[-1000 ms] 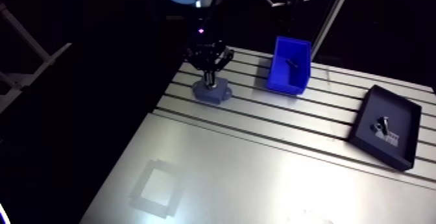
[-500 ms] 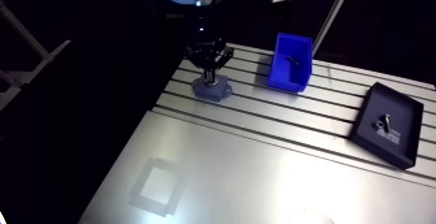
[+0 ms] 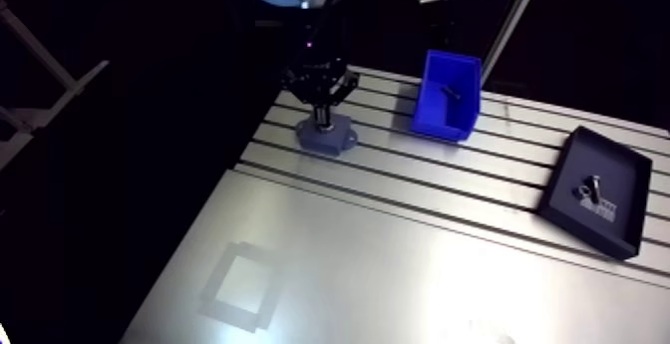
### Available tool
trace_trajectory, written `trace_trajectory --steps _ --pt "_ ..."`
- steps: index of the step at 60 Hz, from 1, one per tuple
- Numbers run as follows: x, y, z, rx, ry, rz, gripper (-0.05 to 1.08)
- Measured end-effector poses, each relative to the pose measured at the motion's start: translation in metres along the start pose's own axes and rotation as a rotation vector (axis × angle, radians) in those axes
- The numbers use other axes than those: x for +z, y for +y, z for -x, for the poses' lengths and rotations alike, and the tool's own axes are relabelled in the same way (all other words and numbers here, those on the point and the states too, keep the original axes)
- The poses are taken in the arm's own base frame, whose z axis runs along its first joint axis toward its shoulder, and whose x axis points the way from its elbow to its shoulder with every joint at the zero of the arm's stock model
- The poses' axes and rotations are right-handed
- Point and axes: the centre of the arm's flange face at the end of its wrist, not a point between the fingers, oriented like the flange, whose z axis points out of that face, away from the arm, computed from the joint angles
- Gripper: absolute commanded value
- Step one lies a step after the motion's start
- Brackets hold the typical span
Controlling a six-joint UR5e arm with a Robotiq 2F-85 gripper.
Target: Pick up the bearing and press it into the housing until flush.
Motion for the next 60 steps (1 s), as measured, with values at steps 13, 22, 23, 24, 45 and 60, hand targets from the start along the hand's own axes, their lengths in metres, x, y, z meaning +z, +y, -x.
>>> trace_trajectory --steps 13,22,23,24,45,60 --pt "0.0000 -0.0016 0.0012 -0.003 -0.001 0.002 1.08" --pt "0.0009 -0.0017 0.0025 -0.004 -0.003 0.005 1.08" --pt "0.0010 -0.0017 0.0027 -0.004 -0.003 0.005 1.08" --pt "0.0011 -0.0017 0.0029 -0.004 -0.004 0.005 1.08" --pt "0.0054 -0.0010 0.0063 -0.005 -0.013 0.011 1.08" --pt "0.0024 -0.0003 0.0069 -0.004 -0.008 0.012 1.08"
